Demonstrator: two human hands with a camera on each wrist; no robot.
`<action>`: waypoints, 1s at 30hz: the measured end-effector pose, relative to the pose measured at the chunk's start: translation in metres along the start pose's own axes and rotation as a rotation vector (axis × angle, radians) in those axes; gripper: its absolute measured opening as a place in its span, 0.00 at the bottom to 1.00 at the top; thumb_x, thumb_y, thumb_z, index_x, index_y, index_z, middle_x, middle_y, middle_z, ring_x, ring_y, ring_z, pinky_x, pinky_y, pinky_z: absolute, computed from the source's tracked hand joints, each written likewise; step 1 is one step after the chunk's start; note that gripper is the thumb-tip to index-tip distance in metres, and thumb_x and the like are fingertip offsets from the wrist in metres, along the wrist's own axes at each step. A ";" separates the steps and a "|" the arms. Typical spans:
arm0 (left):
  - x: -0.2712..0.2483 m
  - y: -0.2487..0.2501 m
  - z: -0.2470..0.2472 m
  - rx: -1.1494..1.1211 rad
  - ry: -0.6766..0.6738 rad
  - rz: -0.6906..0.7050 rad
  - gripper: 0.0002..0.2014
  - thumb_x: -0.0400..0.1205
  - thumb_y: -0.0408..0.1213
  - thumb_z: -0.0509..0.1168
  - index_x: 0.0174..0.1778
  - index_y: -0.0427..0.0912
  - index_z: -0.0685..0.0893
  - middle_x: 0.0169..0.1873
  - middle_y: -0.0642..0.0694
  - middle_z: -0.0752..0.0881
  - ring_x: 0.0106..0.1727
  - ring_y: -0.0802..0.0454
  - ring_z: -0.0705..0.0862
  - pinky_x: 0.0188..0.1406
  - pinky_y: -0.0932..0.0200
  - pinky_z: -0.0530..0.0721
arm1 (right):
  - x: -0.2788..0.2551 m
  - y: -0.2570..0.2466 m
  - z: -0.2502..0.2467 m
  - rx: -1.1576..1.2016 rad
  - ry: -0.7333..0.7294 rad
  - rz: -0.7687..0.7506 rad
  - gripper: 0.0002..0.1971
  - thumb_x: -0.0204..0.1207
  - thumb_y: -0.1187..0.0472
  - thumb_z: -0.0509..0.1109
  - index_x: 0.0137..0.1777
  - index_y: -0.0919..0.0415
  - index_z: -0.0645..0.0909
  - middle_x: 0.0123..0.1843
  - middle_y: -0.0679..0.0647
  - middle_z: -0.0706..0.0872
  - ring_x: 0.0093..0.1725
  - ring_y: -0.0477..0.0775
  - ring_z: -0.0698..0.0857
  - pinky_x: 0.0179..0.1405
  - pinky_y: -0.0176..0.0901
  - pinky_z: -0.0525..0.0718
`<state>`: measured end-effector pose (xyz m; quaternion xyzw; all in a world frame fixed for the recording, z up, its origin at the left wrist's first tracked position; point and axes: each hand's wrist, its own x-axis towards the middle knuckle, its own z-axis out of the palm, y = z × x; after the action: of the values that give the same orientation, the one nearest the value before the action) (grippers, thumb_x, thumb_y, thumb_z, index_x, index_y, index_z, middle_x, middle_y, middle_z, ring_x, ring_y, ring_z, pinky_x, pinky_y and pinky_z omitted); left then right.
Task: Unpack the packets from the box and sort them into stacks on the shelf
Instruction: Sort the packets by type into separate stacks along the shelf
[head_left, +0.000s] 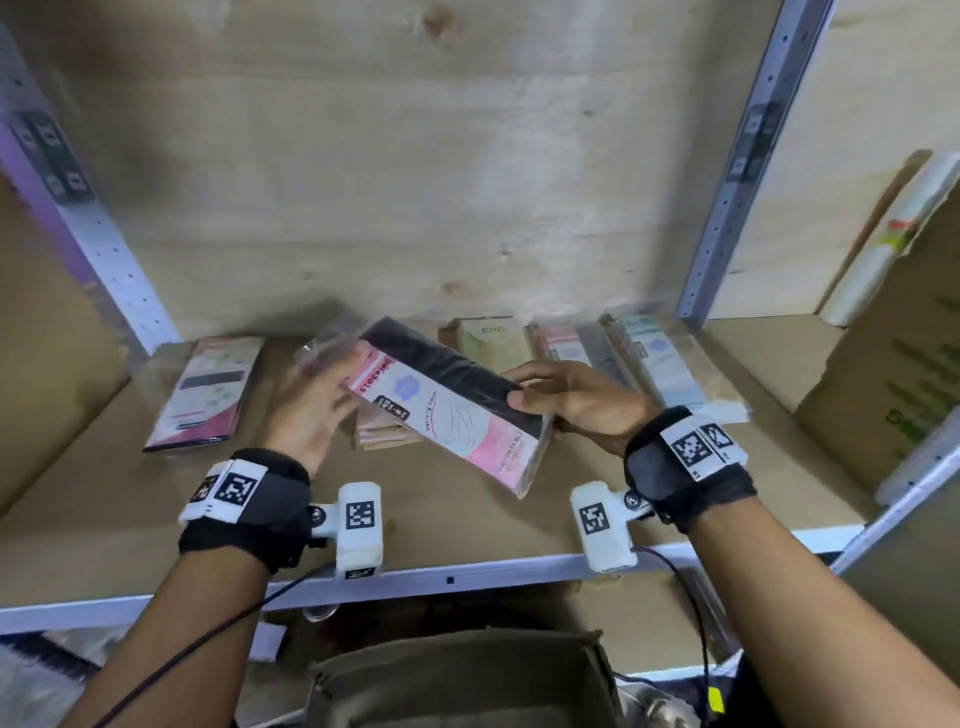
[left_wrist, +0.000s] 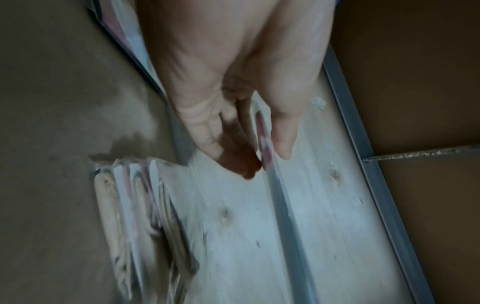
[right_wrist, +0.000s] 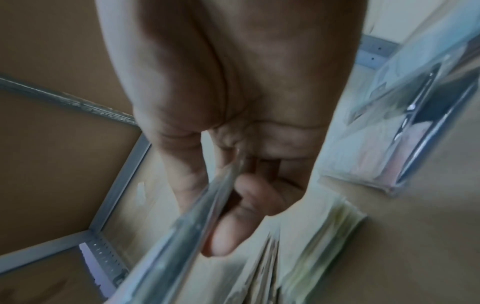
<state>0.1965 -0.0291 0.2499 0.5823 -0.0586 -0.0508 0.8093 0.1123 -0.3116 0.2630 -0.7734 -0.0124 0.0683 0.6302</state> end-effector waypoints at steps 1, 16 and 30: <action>0.003 0.003 -0.005 0.007 0.042 0.033 0.13 0.77 0.39 0.76 0.57 0.44 0.89 0.47 0.46 0.93 0.45 0.51 0.91 0.42 0.58 0.88 | -0.001 0.002 -0.004 -0.008 -0.011 -0.001 0.13 0.78 0.61 0.74 0.63 0.60 0.85 0.57 0.69 0.89 0.54 0.73 0.86 0.53 0.66 0.79; 0.004 -0.004 -0.020 0.712 0.202 0.111 0.27 0.80 0.67 0.62 0.34 0.46 0.86 0.34 0.44 0.91 0.37 0.43 0.89 0.44 0.50 0.85 | -0.003 0.027 -0.016 -0.024 -0.076 0.009 0.23 0.70 0.57 0.76 0.64 0.66 0.83 0.57 0.67 0.90 0.55 0.63 0.89 0.64 0.59 0.83; -0.009 0.010 0.002 0.080 -0.180 -0.220 0.24 0.84 0.60 0.62 0.59 0.45 0.91 0.60 0.32 0.88 0.58 0.37 0.88 0.62 0.44 0.84 | 0.009 0.036 -0.015 -0.025 -0.122 -0.094 0.21 0.75 0.57 0.74 0.61 0.74 0.81 0.60 0.80 0.82 0.55 0.63 0.82 0.61 0.60 0.74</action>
<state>0.1879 -0.0269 0.2594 0.6102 -0.0687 -0.1888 0.7664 0.1205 -0.3322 0.2301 -0.7741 -0.0881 0.0855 0.6211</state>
